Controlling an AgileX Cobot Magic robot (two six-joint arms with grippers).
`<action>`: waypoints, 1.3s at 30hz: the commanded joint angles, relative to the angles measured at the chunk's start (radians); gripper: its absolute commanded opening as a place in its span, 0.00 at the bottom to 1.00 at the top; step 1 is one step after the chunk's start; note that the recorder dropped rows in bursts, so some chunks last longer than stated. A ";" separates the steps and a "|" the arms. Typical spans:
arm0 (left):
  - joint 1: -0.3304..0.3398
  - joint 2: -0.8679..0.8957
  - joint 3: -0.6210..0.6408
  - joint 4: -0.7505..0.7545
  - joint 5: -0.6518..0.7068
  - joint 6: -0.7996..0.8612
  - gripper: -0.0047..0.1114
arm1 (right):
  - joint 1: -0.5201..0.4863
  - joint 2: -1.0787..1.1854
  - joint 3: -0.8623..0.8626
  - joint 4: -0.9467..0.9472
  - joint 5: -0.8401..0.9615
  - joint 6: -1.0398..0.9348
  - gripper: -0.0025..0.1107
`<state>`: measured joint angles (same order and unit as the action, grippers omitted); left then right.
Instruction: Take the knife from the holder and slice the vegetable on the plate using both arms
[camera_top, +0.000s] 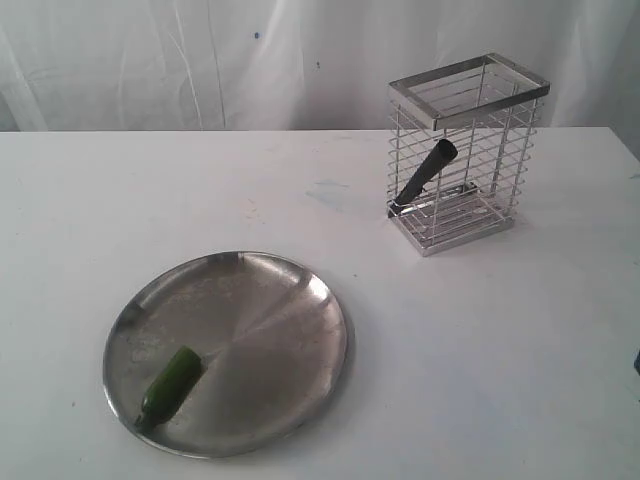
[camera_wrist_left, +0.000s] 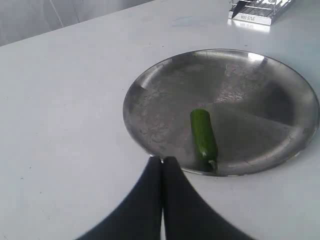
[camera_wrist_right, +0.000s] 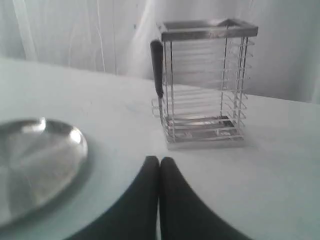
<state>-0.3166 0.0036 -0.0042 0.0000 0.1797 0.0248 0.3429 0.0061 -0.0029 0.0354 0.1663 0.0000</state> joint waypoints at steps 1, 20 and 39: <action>-0.008 -0.004 0.004 0.000 0.007 0.000 0.04 | -0.004 -0.006 0.003 0.102 -0.194 0.166 0.02; -0.008 -0.004 0.004 0.000 0.007 0.000 0.04 | -0.002 0.140 -0.396 -0.010 0.228 0.314 0.02; -0.008 -0.004 0.004 0.000 0.007 0.000 0.04 | -0.004 1.346 -1.337 0.175 0.787 -0.293 0.46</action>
<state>-0.3166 0.0036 -0.0042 0.0000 0.1797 0.0248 0.3429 1.2531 -1.2607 0.2219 0.9267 -0.2710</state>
